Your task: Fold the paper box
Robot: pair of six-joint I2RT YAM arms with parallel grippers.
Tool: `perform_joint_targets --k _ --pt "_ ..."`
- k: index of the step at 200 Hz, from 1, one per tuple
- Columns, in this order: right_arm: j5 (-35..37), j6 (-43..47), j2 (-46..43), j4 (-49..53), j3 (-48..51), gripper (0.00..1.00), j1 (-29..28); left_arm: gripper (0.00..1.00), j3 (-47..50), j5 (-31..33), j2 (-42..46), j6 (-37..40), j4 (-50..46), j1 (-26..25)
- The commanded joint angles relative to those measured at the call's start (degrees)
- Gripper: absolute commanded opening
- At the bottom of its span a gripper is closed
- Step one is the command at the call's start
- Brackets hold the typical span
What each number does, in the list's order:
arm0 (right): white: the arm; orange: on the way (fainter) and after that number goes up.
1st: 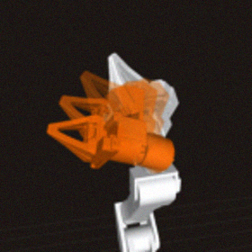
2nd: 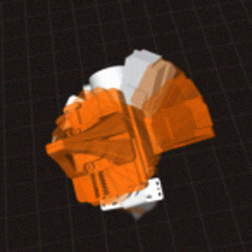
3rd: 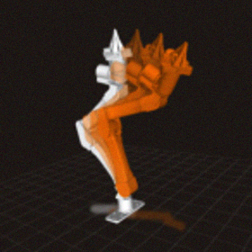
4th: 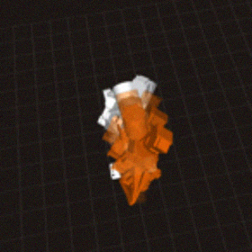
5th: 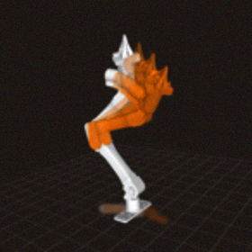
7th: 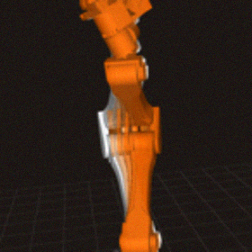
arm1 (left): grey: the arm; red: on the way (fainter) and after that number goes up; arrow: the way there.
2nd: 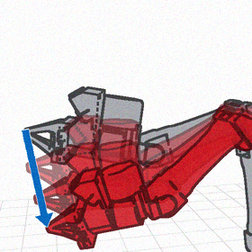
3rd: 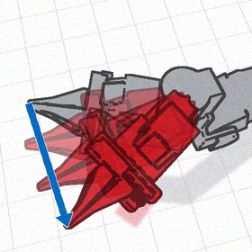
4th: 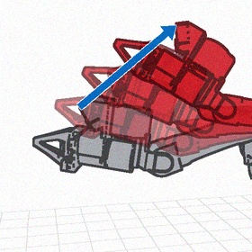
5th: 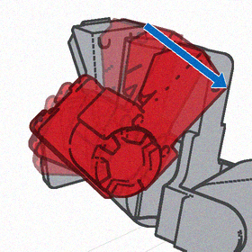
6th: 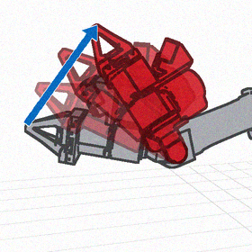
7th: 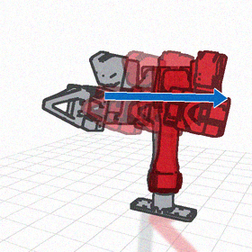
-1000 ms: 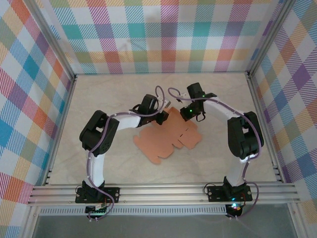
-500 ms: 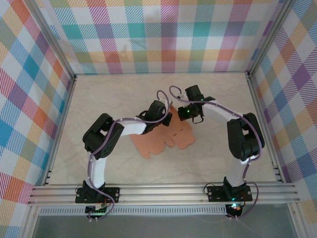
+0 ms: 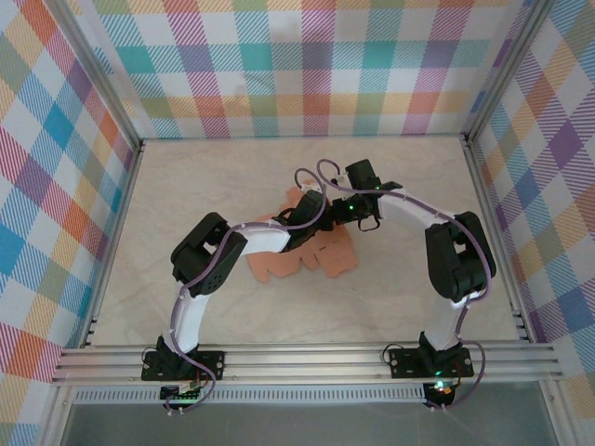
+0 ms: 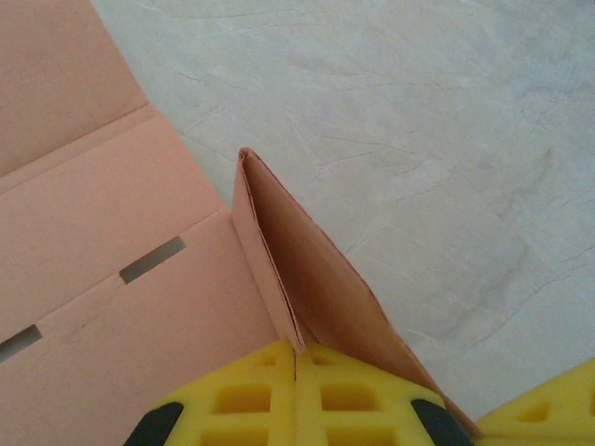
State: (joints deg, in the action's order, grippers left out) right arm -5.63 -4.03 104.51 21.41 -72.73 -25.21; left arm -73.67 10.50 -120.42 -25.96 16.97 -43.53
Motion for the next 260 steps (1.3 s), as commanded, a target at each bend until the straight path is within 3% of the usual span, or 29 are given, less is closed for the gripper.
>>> perform_joint_targets --k 1,26,37,51,89,118,144,159,170,183,233,260 --pt "0.2 0.7 -1.1 -0.9 0.6 0.0 -0.6 0.0 -0.5 1.5 1.5 1.1 -1.9 -0.6" --pt "1.7 2.7 -1.7 0.0 0.4 0.0 -0.6 0.13 2.6 1.4 5.0 8.9 -2.0 0.2" --pt "1.9 4.0 -1.9 0.8 0.3 0.0 -0.5 0.28 5.4 0.4 7.7 11.6 -0.8 1.3" --pt "2.5 5.7 -2.1 1.7 0.3 0.0 -0.4 0.48 8.1 -3.1 11.0 13.9 -0.8 3.6" --pt "4.4 12.2 -2.8 2.2 1.2 0.0 0.1 0.72 15.3 -14.7 18.9 17.0 0.2 12.2" --pt "2.6 17.9 -4.4 1.9 2.0 0.0 0.6 0.76 20.6 -19.6 22.5 19.9 1.6 18.6" --pt "-6.5 21.2 -5.2 3.7 1.5 0.0 2.9 0.81 20.6 -33.4 21.5 20.9 0.1 25.1" --pt "-10.1 22.7 -5.4 5.5 0.8 0.0 3.8 0.81 17.6 -41.8 19.5 23.9 -6.4 27.2" --pt "-11.6 23.5 -5.2 6.4 0.2 0.0 4.1 0.76 15.1 -45.7 18.2 28.0 -12.7 27.3" --pt "-12.8 24.4 -4.6 7.6 -0.6 0.0 4.4 0.71 13.9 -47.2 16.9 31.0 -17.0 27.3" --pt "-14.1 24.5 -3.0 8.4 -1.4 0.0 5.1 0.54 10.6 -47.3 12.0 31.0 -21.0 27.0" --pt "-14.1 24.0 -3.1 8.2 -1.9 0.0 5.7 0.53 9.9 -45.1 9.8 31.4 -22.2 26.0"
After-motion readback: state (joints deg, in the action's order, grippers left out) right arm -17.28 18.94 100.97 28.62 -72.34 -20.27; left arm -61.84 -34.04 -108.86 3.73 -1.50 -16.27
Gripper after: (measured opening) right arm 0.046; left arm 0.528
